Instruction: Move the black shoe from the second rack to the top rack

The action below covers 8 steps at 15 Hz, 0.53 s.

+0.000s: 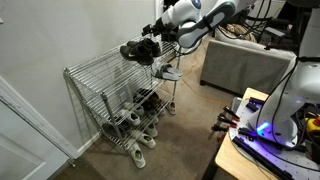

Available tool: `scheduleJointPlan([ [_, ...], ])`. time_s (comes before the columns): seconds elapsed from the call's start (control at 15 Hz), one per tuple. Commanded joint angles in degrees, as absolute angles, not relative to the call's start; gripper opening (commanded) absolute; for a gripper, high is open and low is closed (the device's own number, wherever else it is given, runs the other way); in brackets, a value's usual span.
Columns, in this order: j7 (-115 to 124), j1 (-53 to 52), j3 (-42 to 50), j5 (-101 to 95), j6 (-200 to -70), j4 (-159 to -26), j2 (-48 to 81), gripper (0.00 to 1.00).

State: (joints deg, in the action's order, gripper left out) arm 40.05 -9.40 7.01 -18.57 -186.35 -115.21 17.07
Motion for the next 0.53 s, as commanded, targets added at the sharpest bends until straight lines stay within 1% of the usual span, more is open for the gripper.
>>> scheduleJointPlan([
  [0.0,40.8,-12.1,9.1,-19.1,-187.4,-121.6,12.2,1.00],
  [0.13,40.7,-12.4,9.1,-19.0,-187.7,-122.8,11.5,1.00],
  [0.2,40.0,-11.4,8.0,-18.6,-186.4,-119.5,13.9,1.00],
  [0.47,40.0,-11.9,8.4,-18.6,-186.4,-120.8,13.1,1.00],
])
